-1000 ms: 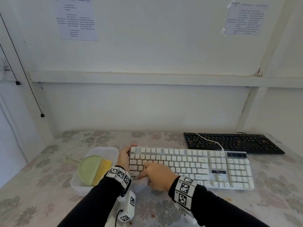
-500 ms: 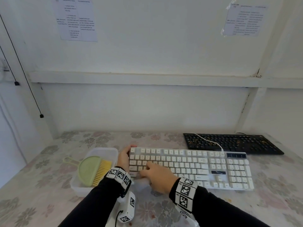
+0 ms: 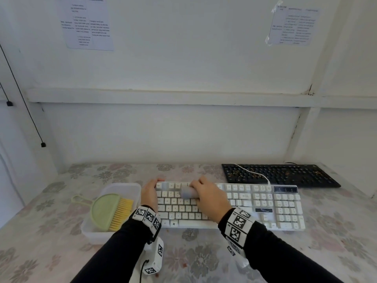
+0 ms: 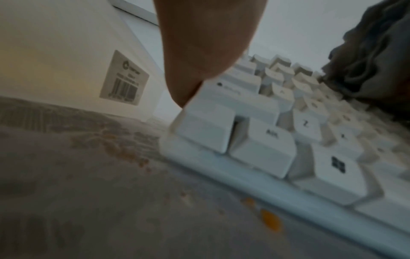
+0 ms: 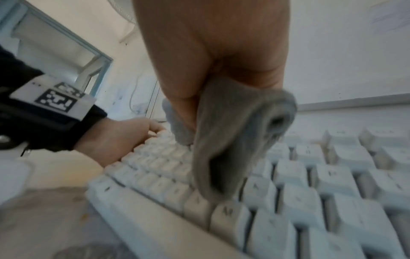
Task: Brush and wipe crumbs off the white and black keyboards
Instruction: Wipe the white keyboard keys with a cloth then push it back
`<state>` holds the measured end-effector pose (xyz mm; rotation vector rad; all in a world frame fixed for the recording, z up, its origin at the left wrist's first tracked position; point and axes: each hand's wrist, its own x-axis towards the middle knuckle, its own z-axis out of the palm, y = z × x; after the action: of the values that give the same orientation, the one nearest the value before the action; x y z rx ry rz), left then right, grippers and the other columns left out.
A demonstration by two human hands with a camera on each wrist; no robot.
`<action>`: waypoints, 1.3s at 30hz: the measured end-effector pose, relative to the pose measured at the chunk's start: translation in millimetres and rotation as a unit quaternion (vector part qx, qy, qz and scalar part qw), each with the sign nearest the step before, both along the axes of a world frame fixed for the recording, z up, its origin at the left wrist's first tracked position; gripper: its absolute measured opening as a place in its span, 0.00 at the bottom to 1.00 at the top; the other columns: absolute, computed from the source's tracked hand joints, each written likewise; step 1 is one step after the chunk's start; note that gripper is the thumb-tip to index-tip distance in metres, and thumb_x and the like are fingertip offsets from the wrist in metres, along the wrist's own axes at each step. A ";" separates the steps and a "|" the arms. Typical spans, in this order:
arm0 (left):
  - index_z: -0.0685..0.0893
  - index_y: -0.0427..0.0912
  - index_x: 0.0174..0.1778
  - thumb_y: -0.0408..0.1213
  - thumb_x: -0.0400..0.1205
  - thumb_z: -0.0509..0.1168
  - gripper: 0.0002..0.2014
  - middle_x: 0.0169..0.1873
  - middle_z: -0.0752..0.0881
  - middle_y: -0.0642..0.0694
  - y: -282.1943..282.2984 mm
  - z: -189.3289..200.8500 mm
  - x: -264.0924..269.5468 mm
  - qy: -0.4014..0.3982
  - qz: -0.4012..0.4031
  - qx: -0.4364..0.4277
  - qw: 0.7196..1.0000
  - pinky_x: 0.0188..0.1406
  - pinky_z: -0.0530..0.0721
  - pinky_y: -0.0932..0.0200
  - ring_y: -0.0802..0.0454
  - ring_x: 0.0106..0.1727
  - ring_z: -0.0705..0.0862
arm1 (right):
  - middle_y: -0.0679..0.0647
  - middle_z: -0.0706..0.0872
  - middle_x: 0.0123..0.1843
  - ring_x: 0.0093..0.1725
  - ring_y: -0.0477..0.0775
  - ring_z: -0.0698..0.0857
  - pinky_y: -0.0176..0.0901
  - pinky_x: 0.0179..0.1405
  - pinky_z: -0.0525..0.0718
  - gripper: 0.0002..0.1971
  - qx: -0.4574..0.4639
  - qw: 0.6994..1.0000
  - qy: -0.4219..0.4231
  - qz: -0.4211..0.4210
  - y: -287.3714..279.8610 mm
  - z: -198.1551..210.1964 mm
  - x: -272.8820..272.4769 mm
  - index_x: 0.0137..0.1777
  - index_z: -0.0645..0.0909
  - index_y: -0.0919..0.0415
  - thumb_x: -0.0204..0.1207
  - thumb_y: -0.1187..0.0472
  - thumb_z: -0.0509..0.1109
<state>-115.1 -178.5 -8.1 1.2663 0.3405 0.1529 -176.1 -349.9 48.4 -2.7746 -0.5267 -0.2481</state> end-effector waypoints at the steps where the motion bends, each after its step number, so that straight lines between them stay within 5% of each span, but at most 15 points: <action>1: 0.81 0.41 0.34 0.35 0.82 0.57 0.12 0.24 0.80 0.45 -0.6 0.5 -0.2 -0.007 0.004 0.010 1.000 0.26 0.77 0.59 0.49 0.24 0.78 | 0.52 0.75 0.59 0.55 0.54 0.79 0.42 0.52 0.80 0.15 -0.009 1.000 0.014 0.013 0.2 -4.0 -1.4 0.63 0.75 0.56 0.77 0.64 0.65; 4: 0.81 0.40 0.35 0.36 0.82 0.57 0.11 0.27 0.79 0.42 -0.9 -1.1 -0.4 -0.015 0.010 0.010 1.000 0.29 0.77 0.57 0.46 0.27 0.77 | 0.50 0.73 0.57 0.54 0.52 0.77 0.41 0.48 0.77 0.18 -0.069 0.994 0.066 0.059 -2.3 -18.2 -11.3 0.64 0.76 0.51 0.75 0.64 0.67; 9: 0.81 0.39 0.37 0.35 0.83 0.56 0.12 0.24 0.78 0.43 -2.0 0.8 -3.3 -0.030 0.014 0.036 0.999 0.18 0.76 0.66 0.52 0.19 0.78 | 0.53 0.75 0.53 0.57 0.59 0.79 0.49 0.47 0.79 0.13 -0.184 0.971 0.140 0.065 -8.0 -27.4 -26.5 0.60 0.80 0.53 0.75 0.62 0.68; 13: 0.81 0.41 0.35 0.34 0.83 0.56 0.13 0.24 0.79 0.44 -2.3 1.3 -5.6 -0.038 0.023 0.037 0.998 0.16 0.75 0.68 0.56 0.16 0.78 | 0.53 0.81 0.57 0.55 0.54 0.81 0.46 0.56 0.82 0.11 -0.087 0.989 0.111 0.031 -7.9 -8.4 -21.4 0.57 0.81 0.56 0.77 0.65 0.64; 17: 0.81 0.40 0.36 0.33 0.84 0.55 0.13 0.27 0.80 0.44 -4.3 4.6 -7.2 -0.051 0.028 0.054 0.997 0.15 0.74 0.70 0.61 0.16 0.78 | 0.52 0.75 0.60 0.56 0.54 0.78 0.42 0.51 0.79 0.15 0.014 1.000 -0.006 -0.011 0.2 4.8 -6.2 0.63 0.75 0.56 0.77 0.66 0.63; 21: 0.81 0.40 0.36 0.33 0.84 0.55 0.13 0.26 0.81 0.46 -4.7 5.4 -7.9 -0.047 0.034 0.056 0.997 0.16 0.75 0.70 0.55 0.21 0.79 | 0.52 0.73 0.62 0.58 0.56 0.79 0.44 0.57 0.80 0.19 -0.025 0.997 0.069 0.033 1.2 -11.2 -9.3 0.66 0.77 0.54 0.76 0.69 0.64; 24: 0.82 0.40 0.37 0.34 0.84 0.56 0.12 0.22 0.80 0.46 -3.7 2.9 -7.4 -0.039 0.032 0.040 0.998 0.15 0.75 0.69 0.58 0.15 0.78 | 0.49 0.70 0.52 0.57 0.55 0.78 0.46 0.56 0.79 0.16 -0.083 0.989 0.114 0.049 -4.8 -20.4 -16.5 0.63 0.80 0.53 0.77 0.67 0.65; 28: 0.82 0.40 0.38 0.34 0.84 0.56 0.12 0.18 0.80 0.48 -4.2 3.4 -8.2 -0.037 0.028 0.029 0.999 0.14 0.74 0.69 0.58 0.14 0.78 | 0.53 0.81 0.57 0.58 0.57 0.81 0.48 0.55 0.82 0.13 -0.179 0.971 0.159 0.017 -11.4 -14.0 -19.4 0.61 0.82 0.55 0.79 0.64 0.64; 31: 0.82 0.39 0.37 0.33 0.84 0.56 0.12 0.16 0.80 0.50 -5.6 5.8 -9.0 -0.042 0.031 0.028 0.998 0.12 0.74 0.70 0.59 0.13 0.77 | 0.51 0.82 0.58 0.57 0.52 0.81 0.43 0.54 0.80 0.12 -0.082 0.993 0.083 -0.007 -18.9 0.0 -12.5 0.60 0.81 0.55 0.78 0.62 0.64; 34: 0.82 0.38 0.39 0.33 0.84 0.55 0.12 0.25 0.80 0.42 -5.2 5.9 -9.5 -0.040 0.029 0.038 0.998 0.13 0.74 0.70 0.59 0.14 0.78 | 0.51 0.77 0.61 0.58 0.53 0.77 0.44 0.54 0.80 0.14 -0.020 0.999 -0.017 -0.034 -26.2 4.0 -3.1 0.62 0.77 0.55 0.77 0.64 0.64; 39: 0.82 0.38 0.39 0.34 0.83 0.55 0.12 0.29 0.80 0.41 -4.4 4.4 -7.6 -0.037 0.030 0.042 0.998 0.19 0.76 0.65 0.51 0.21 0.79 | 0.53 0.73 0.62 0.60 0.54 0.73 0.47 0.57 0.77 0.16 -0.104 0.993 0.040 0.032 -31.4 -14.8 -11.2 0.62 0.74 0.54 0.76 0.66 0.64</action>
<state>-122.7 -182.9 -3.7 1.3306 0.3106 0.2676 -187.3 -381.3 33.6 -2.9461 -0.6528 -0.0702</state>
